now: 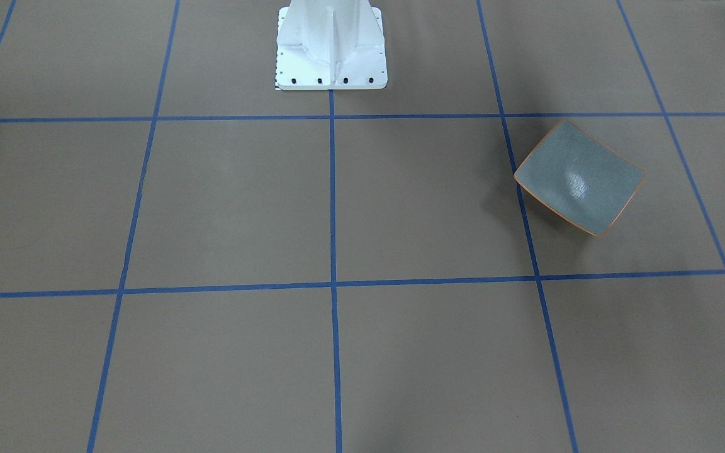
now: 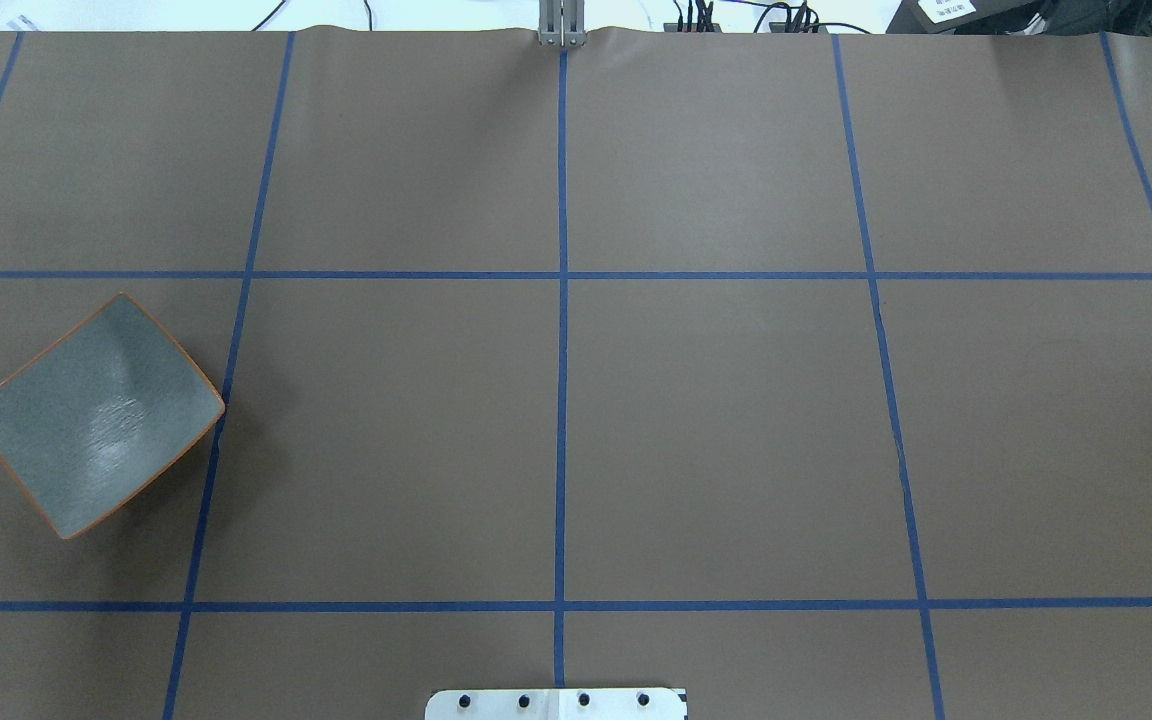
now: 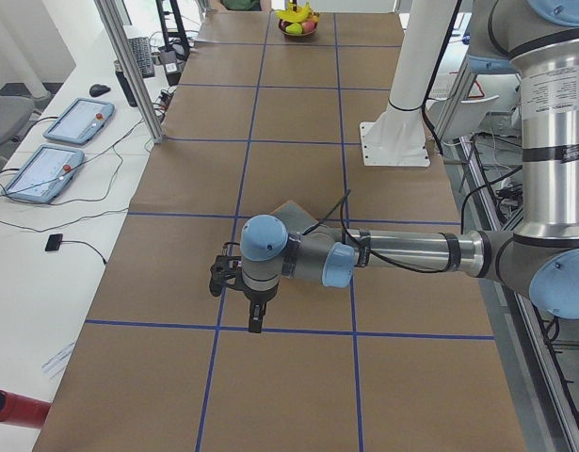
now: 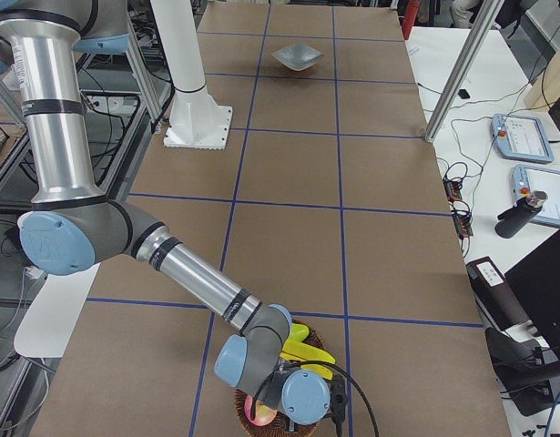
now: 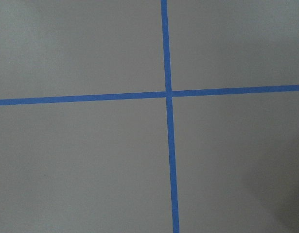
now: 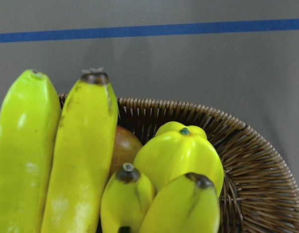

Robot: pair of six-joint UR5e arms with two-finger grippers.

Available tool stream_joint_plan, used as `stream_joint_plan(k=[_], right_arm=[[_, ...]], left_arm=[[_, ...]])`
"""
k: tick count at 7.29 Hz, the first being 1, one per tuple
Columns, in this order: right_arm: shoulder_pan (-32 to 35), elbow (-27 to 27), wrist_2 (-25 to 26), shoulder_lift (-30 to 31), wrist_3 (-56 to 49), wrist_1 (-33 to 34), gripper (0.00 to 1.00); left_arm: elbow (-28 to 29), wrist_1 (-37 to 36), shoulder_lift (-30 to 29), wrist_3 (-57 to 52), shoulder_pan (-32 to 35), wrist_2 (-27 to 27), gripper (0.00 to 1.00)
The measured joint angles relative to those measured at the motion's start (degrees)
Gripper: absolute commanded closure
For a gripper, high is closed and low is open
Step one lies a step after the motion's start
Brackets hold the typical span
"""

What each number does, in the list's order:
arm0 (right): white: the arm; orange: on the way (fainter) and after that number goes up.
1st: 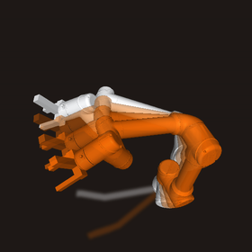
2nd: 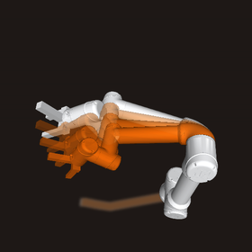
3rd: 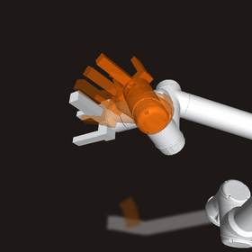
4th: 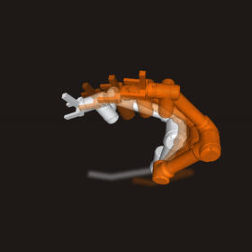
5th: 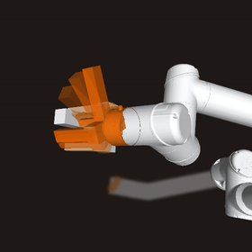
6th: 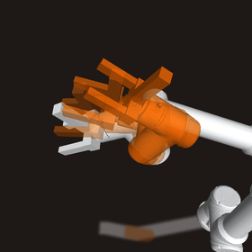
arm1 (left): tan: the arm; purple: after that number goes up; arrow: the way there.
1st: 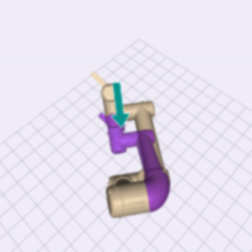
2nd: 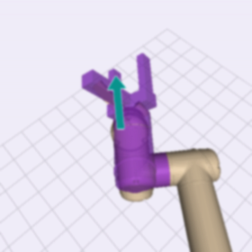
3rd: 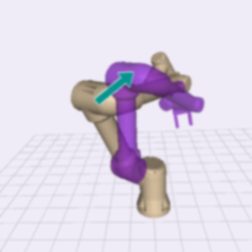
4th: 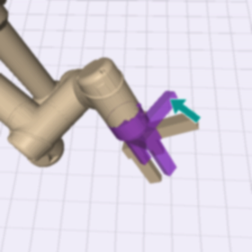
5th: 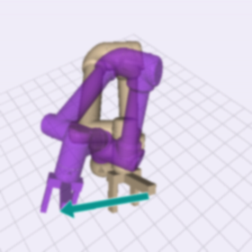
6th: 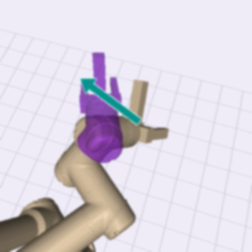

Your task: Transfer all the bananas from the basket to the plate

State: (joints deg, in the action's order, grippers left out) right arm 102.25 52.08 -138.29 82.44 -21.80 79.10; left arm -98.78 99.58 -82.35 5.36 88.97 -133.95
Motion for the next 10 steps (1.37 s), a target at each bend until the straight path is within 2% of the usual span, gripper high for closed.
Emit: stream_joint_plan(k=[2,7,10], right_arm=[[0.00,-0.10,-0.02,-0.13,0.00,0.01,1.00],[0.01,2.89,0.07,-0.15,-0.18,0.35,1.00],[-0.03,4.11,2.07,0.78,-0.58,0.37,1.00]], left_arm=[[-0.03,0.00,0.00,0.00,-0.01,-0.02,0.00],[-0.17,0.00,0.00,0.00,-0.02,-0.08,0.00],[-0.05,-0.04,0.00,0.00,-0.03,-0.03,0.00]])
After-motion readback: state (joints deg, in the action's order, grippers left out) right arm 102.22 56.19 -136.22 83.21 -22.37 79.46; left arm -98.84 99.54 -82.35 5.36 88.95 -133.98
